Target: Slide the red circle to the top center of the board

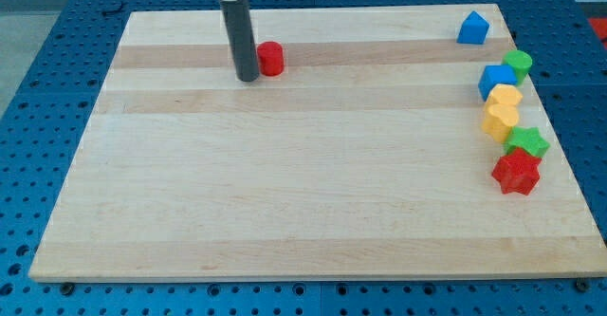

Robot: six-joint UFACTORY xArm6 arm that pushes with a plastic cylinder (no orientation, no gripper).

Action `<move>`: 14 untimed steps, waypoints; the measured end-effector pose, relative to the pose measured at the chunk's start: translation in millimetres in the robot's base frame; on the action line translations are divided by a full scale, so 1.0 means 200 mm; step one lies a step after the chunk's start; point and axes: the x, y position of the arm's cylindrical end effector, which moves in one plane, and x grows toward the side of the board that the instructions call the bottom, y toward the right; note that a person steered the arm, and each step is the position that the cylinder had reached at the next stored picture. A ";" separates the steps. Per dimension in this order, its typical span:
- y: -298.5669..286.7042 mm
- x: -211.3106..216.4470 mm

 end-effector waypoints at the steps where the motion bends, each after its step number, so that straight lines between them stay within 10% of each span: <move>1: 0.20 -0.09; 5: 0.39 -0.29; 9: -0.21 -0.08; 14: 0.29 -0.38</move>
